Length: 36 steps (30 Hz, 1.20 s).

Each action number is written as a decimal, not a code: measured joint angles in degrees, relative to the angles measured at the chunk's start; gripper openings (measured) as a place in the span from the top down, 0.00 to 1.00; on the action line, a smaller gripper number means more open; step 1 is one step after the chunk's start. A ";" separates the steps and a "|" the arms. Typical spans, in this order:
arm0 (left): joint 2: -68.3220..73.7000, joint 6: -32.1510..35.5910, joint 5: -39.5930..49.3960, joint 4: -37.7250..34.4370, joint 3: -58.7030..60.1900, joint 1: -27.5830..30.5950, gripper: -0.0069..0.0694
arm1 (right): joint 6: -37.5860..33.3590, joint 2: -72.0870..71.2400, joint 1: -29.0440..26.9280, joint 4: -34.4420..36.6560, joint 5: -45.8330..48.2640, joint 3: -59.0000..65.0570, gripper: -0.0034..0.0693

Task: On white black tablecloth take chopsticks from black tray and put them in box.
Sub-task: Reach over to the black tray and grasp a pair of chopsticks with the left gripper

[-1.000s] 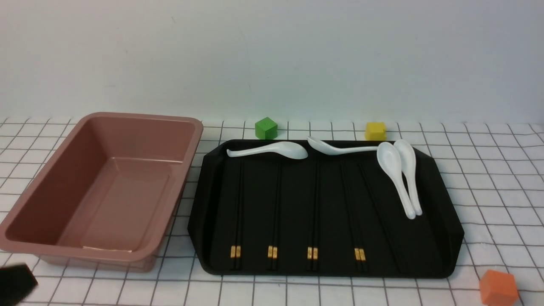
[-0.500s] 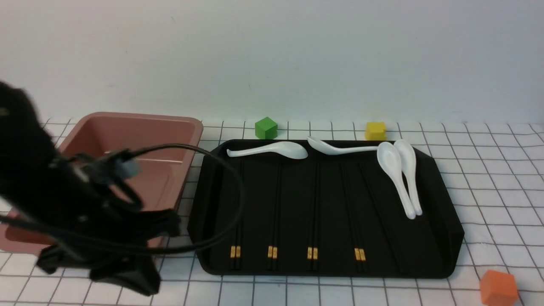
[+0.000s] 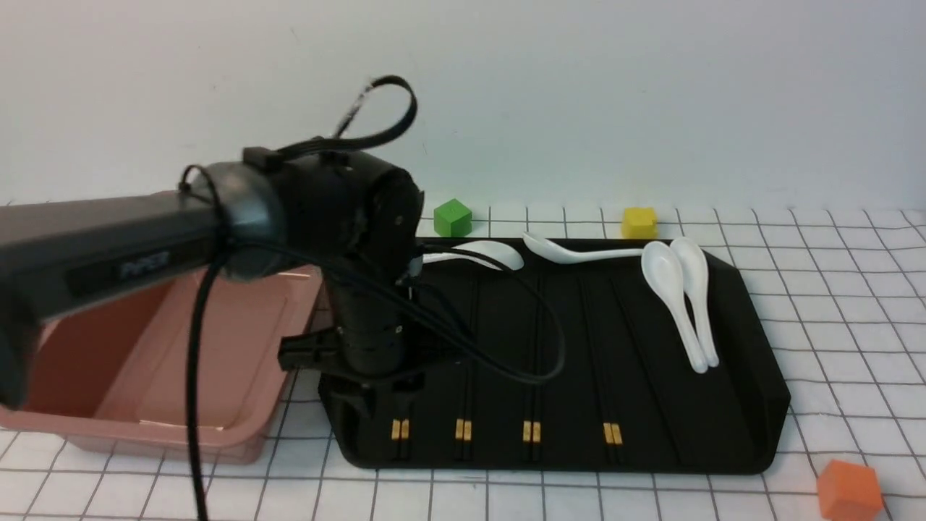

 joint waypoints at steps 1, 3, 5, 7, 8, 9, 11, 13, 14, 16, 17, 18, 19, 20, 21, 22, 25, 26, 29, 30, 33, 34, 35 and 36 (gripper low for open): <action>1.38 -0.08 -0.14 0.60 -1.44 0.00 0.57 | 0.00 0.00 0.00 0.00 0.00 0.00 0.62; 3.37 -0.08 -0.43 1.25 -3.27 0.00 0.56 | 0.00 0.00 0.00 0.00 0.00 0.00 0.62; 5.06 0.09 -0.48 1.45 -5.01 0.00 0.55 | 0.00 0.00 0.00 0.00 0.00 0.00 0.62; 7.08 0.47 -0.67 1.46 -6.81 0.00 0.54 | 0.00 0.00 0.00 0.00 0.00 0.00 0.62; 7.20 0.47 -0.77 1.46 -6.85 0.00 0.54 | 0.00 0.00 0.00 0.00 0.00 0.00 0.62; 7.94 0.53 -0.90 1.46 -7.06 0.00 0.54 | 0.00 0.00 0.00 0.00 0.00 0.00 0.62; 9.08 0.53 -1.02 1.61 -7.06 0.00 0.54 | 0.00 0.00 0.00 0.00 0.00 0.00 0.62; 10.06 0.53 -1.02 2.16 -7.06 0.00 0.54 | 0.00 0.00 0.00 0.00 0.00 0.00 0.62; 10.35 0.27 -0.90 2.45 -7.13 0.00 0.54 | 0.00 0.00 0.00 0.00 0.00 0.00 0.62; 10.47 -0.26 -0.96 3.24 -7.24 0.00 0.54 | 0.00 0.00 0.00 0.00 0.00 0.00 0.62; 10.52 -0.65 -0.96 3.45 -7.25 0.00 0.54 | 0.00 0.00 0.00 0.00 0.00 0.00 0.62; 10.66 -1.02 -0.96 3.71 -7.42 0.00 0.55 | 0.00 0.00 0.00 0.00 0.00 0.00 0.62; 10.82 -1.37 -0.96 3.87 -7.57 0.00 0.56 | 0.00 0.00 0.00 0.00 0.00 0.00 0.62; 10.88 -1.56 -0.96 3.93 -7.63 0.00 0.56 | 0.00 0.00 0.00 0.00 0.00 0.00 0.62; 10.94 -1.70 -0.96 3.92 -7.63 0.00 0.57 | 0.00 0.00 0.00 0.00 0.00 0.00 0.62; 11.02 -1.76 -0.96 3.87 -7.63 0.00 0.58 | 0.00 0.00 0.00 0.00 0.00 0.00 0.62; 11.05 -1.92 -1.02 3.18 -7.75 0.00 0.65 | 0.00 0.00 0.00 0.00 0.00 0.00 0.62; 11.05 -1.97 -1.02 3.02 -7.75 0.00 0.67 | 0.00 0.00 0.00 0.00 0.00 0.00 0.62; 10.99 -2.02 -1.02 2.53 -7.75 0.00 0.76 | 0.00 0.00 0.00 0.00 0.00 0.00 0.62; 10.86 -2.02 -1.02 2.49 -7.75 0.00 0.76 | 0.00 0.00 0.00 0.00 0.00 0.00 0.62; 9.58 -1.97 -0.71 2.02 -7.51 0.00 0.76 | 0.00 0.00 0.00 0.00 0.00 0.00 0.62; 8.88 -1.97 -0.35 1.91 -7.38 0.00 0.76 | 0.00 0.00 0.00 0.00 0.00 0.00 0.62; 7.23 -1.64 0.27 1.78 -7.25 0.00 0.76 | 0.00 0.00 0.00 0.00 0.00 0.00 0.62; 6.21 -1.30 0.75 1.71 -7.24 0.00 0.76 | 0.00 0.00 0.00 0.00 0.00 0.00 0.62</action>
